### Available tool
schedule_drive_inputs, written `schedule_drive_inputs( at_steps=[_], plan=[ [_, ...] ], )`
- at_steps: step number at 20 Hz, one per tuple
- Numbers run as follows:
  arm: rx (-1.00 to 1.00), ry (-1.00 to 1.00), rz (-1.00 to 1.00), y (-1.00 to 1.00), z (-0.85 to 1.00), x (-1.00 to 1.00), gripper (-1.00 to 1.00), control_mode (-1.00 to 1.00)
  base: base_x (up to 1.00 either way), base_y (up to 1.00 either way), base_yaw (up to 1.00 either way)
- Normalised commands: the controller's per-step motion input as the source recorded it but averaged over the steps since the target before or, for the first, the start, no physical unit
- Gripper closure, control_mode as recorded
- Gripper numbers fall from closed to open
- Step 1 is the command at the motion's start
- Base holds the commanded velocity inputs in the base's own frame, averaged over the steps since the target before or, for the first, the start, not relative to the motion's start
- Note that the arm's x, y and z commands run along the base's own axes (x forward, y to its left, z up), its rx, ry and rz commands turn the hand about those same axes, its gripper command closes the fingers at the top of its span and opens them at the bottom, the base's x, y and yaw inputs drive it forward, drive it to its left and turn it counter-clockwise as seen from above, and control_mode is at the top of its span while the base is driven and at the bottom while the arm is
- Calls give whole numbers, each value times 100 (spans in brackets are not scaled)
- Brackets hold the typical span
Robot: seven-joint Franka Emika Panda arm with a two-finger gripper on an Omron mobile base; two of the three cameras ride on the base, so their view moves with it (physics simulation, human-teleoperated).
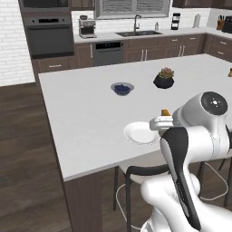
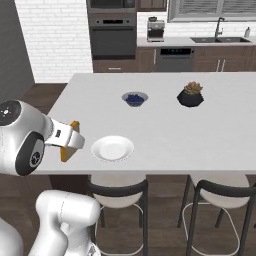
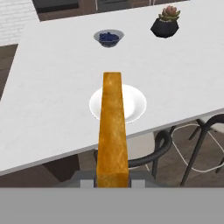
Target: Start the toaster. Once the lever pops up, take the bread to the plate on the dining counter.
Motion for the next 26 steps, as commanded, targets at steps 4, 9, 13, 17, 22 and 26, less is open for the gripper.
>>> schedule_drive_inputs(
  at_steps=[4,9,13,17,22,26],
  plan=[
    [0,0,0,0,0,0,100,100,0,0,0],
    [0,0,0,0,0,0,100,100,0,0,0],
    [0,1,7,0,-1,39,100,-100,0,0,0],
    [1,7,19,0,-6,90,100,-100,0,0,0],
    [13,0,16,-24,-10,65,100,-100,0,0,0],
    [16,0,10,-17,-30,53,100,-100,0,0,0]
  ],
)
